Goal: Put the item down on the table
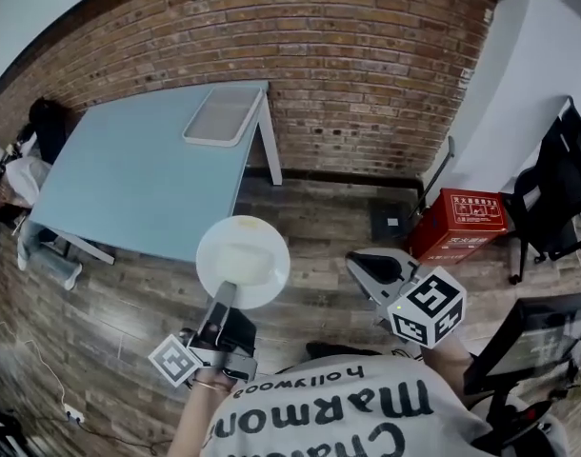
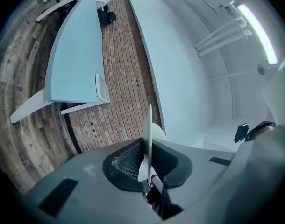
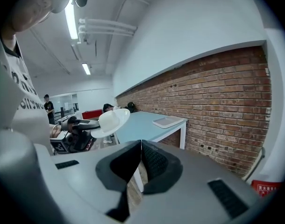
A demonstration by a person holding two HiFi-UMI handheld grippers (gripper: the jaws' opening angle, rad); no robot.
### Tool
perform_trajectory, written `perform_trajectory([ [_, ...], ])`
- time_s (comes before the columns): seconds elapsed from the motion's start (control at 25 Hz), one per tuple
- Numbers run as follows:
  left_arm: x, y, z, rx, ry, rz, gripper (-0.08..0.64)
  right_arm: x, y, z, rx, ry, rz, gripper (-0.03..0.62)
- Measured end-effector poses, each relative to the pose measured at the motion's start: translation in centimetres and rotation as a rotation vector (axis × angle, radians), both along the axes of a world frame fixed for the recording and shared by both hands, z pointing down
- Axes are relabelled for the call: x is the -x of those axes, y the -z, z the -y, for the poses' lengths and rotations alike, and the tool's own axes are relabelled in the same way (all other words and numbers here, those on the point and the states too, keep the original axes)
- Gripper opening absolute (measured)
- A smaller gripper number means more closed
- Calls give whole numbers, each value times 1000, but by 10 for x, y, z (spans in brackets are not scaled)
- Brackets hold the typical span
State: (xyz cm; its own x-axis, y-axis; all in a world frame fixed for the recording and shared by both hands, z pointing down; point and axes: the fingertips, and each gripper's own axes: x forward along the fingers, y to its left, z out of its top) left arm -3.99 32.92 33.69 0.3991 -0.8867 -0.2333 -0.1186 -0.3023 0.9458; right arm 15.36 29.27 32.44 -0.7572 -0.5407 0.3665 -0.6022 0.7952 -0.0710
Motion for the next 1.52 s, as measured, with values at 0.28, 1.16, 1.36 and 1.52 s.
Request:
perform_trajectory([
  [0.28, -16, -6, 45, 12, 0, 6, 26, 0, -14, 38, 19, 37, -4, 11],
  [1.16, 54, 3, 219, 20, -60, -41, 26, 74, -16, 192, 44, -28, -12, 11],
  [1.36, 89, 4, 251, 33, -54, -37, 26, 110, -12, 230, 32, -25, -5, 11],
  [1.52, 112, 2, 277, 34, -61, -26, 26, 138, -16, 254, 49, -9, -6, 11],
])
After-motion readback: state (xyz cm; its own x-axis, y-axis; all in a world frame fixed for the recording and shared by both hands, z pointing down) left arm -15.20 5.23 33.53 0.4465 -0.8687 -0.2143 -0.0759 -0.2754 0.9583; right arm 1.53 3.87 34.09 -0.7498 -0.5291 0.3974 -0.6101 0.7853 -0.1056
